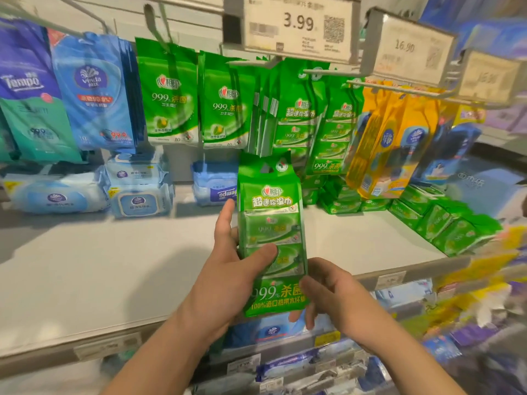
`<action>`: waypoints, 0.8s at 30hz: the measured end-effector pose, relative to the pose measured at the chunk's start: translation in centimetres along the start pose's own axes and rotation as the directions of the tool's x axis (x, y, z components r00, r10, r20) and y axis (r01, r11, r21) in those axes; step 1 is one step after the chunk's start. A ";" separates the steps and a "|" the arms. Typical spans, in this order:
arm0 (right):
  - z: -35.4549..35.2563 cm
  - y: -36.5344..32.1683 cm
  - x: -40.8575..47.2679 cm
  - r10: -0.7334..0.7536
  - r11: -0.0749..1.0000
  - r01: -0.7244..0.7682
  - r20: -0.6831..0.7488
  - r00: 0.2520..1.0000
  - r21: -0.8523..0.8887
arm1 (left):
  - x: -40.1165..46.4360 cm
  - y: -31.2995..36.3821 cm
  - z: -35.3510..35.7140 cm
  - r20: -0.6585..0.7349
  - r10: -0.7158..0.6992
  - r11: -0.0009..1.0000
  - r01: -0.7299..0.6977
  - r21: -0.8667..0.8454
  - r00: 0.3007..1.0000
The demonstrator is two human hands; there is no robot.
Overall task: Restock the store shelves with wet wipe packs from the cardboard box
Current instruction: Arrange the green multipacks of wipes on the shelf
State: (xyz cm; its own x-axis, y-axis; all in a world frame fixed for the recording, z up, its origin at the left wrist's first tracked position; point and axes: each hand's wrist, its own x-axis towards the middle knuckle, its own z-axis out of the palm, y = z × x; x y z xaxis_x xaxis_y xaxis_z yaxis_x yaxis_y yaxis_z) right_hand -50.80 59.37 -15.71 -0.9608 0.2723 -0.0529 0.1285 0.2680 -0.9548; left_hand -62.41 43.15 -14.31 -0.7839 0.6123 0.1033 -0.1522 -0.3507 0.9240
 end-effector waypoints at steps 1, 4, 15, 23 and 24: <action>-0.5 0.3 -0.2 -0.016 1.000 0.016 -0.011 1.000 -0.019 | 0.0 -0.1 0.7 0.030 0.007 1.000 -0.007 0.009 1.000; -2.4 1.0 -1.0 -0.051 0.999 0.052 -0.058 0.997 0.016 | 0.3 -0.6 3.1 0.053 0.022 0.998 -0.025 0.053 0.998; -12.3 4.1 -2.4 -0.196 0.956 0.236 -0.219 0.956 0.175 | 1.2 -3.6 14.1 0.164 0.050 0.975 -0.084 0.207 0.985; -17.2 4.1 -2.4 -0.438 0.878 0.469 -0.235 0.868 0.097 | 0.4 -4.8 18.4 0.161 0.152 0.905 -0.203 0.373 0.975; -17.5 3.7 -2.4 -0.468 0.860 0.500 -0.230 0.853 0.103 | 0.5 -4.6 18.7 0.157 0.176 0.900 -0.223 0.374 0.972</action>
State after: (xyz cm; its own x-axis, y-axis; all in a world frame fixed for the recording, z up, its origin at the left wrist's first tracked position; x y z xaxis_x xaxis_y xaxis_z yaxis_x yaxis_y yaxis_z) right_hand -43.71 75.87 -13.97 -0.8232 0.3193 0.4694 -0.3951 0.2715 -0.8776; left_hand -50.84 58.35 -11.65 -0.6937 0.6450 0.3205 0.2633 -0.1871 0.9464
